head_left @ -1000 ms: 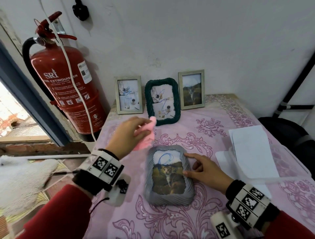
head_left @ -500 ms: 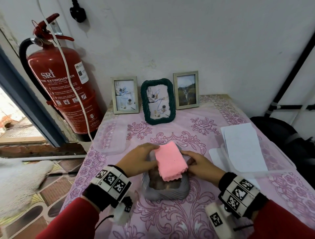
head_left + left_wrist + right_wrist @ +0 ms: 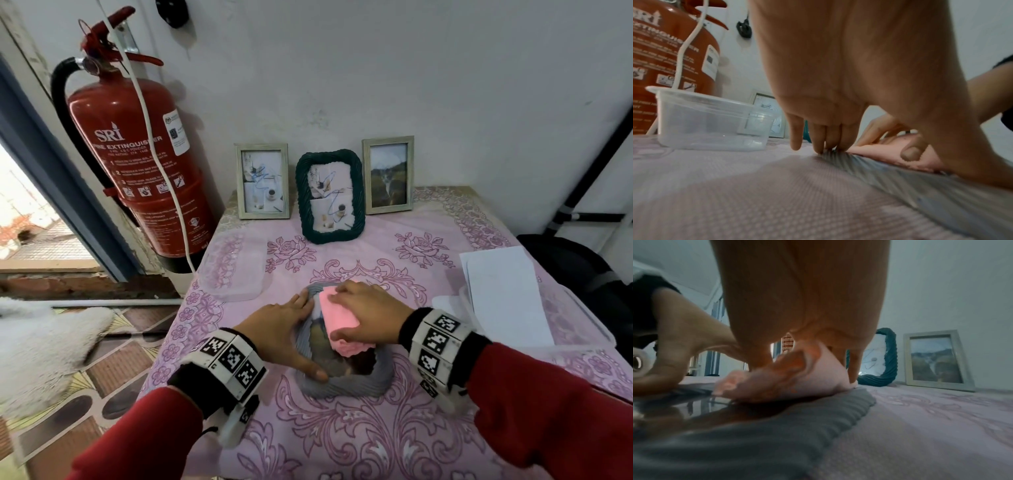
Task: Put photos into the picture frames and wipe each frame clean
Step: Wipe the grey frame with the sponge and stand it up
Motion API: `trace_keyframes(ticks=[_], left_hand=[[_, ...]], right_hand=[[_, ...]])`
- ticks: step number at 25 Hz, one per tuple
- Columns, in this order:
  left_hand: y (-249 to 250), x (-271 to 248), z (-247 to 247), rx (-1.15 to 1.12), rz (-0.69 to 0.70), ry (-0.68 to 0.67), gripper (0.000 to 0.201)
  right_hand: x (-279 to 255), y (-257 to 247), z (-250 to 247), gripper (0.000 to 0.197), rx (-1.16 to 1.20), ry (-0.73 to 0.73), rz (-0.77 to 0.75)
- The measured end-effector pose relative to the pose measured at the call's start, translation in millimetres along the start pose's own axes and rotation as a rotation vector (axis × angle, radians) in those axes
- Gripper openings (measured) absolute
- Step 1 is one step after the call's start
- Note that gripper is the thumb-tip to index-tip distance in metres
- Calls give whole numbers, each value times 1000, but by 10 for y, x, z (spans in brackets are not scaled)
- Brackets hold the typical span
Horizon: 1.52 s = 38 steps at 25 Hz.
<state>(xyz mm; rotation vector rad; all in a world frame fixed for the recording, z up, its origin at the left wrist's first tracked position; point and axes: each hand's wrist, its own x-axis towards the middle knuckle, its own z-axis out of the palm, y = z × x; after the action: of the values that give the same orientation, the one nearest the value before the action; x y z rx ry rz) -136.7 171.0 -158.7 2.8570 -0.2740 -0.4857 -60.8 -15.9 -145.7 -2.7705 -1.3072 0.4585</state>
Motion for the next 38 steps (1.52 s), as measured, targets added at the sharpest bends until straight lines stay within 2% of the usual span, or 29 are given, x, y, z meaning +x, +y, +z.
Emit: trace_keyframes(ticks=[2, 8, 12, 15, 18, 20, 24, 29, 32, 34, 38], left_hand=[[9, 11, -8, 45, 3, -1, 129], [23, 39, 1, 94, 16, -5, 129], [-8, 20, -2, 90, 15, 3, 129], [-11, 17, -6, 94, 21, 2, 128], [-13, 11, -4, 83, 26, -3, 127], [-14, 17, -6, 73, 24, -5, 128], [8, 22, -10, 80, 24, -13, 127], [23, 12, -24, 108, 10, -13, 127], [16, 8, -37, 111, 16, -13, 127], [12, 12, -30, 112, 20, -12, 127], [-1, 20, -17, 102, 18, -22, 128]], right_hand=[[32, -19, 48, 67, 35, 63, -43], [-181, -157, 170, 27, 120, 133, -219], [-510, -112, 262, 26, 211, 137, -357], [-585, 4, 243, 29, 86, 151, -306], [-395, 53, 193, 33, -85, 170, -197], [-192, 54, 147, 31, -87, 168, -156], [3, -21, 100, 28, 33, 133, -191], [-360, -192, 282, 27, 151, 131, -313], [-628, -68, 311, 34, 30, 156, -336], [-659, 37, 284, 39, -65, 154, -288], [-348, 80, 211, 37, -195, 135, -173]])
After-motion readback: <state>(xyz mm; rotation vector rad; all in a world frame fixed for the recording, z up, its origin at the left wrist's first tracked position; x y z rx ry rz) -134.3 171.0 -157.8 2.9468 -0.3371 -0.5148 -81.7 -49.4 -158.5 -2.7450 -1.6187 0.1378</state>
